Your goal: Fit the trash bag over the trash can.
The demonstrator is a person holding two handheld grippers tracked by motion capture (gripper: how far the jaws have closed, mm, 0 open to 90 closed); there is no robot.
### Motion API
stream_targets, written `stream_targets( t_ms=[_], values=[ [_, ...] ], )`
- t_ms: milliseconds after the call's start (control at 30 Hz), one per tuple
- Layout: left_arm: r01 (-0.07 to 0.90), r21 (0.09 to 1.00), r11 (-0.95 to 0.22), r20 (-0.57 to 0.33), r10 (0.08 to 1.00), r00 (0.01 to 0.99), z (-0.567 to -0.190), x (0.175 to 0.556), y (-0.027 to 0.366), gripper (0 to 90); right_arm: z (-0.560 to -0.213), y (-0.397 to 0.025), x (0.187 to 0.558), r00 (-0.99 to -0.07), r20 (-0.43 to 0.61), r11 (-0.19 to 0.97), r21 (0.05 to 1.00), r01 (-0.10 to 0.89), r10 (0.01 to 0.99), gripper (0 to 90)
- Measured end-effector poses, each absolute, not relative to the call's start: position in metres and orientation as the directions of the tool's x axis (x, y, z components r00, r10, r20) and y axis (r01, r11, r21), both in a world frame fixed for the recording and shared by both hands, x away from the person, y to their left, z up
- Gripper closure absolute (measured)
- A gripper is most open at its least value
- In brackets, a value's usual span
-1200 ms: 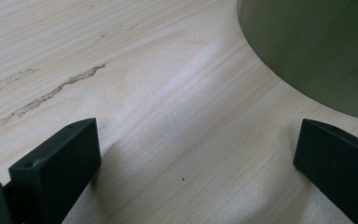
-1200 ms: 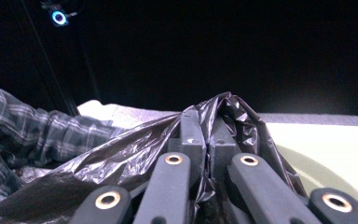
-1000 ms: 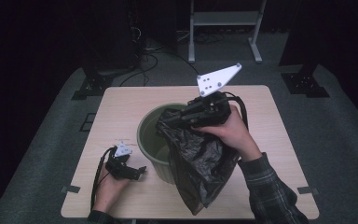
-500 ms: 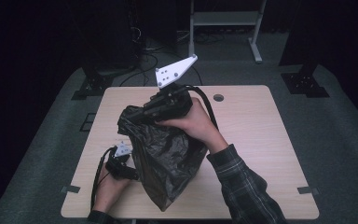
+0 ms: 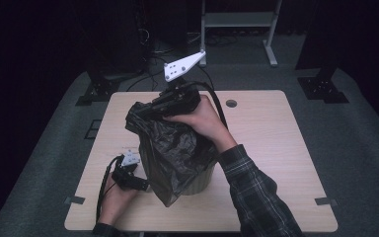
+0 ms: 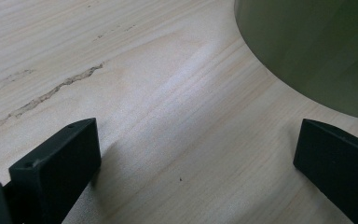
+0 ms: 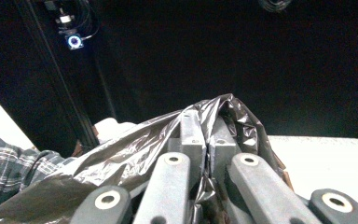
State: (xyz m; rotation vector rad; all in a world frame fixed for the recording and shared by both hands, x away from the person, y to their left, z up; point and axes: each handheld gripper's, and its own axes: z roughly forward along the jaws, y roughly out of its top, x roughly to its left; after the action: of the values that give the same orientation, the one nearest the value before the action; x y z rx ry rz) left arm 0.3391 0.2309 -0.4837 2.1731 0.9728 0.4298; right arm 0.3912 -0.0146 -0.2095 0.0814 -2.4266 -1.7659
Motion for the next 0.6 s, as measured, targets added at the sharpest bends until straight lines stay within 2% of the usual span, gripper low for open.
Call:
stream_targets(
  t_ms=[600],
  values=[
    [0.516,0.717,-0.47,0.013,0.748,0.664,-0.483,0.339,0.231,0.0,-0.259,-0.065,0.406,-0.988,0.154,0.358,0.924,0.136,-0.021,88.1]
  ],
)
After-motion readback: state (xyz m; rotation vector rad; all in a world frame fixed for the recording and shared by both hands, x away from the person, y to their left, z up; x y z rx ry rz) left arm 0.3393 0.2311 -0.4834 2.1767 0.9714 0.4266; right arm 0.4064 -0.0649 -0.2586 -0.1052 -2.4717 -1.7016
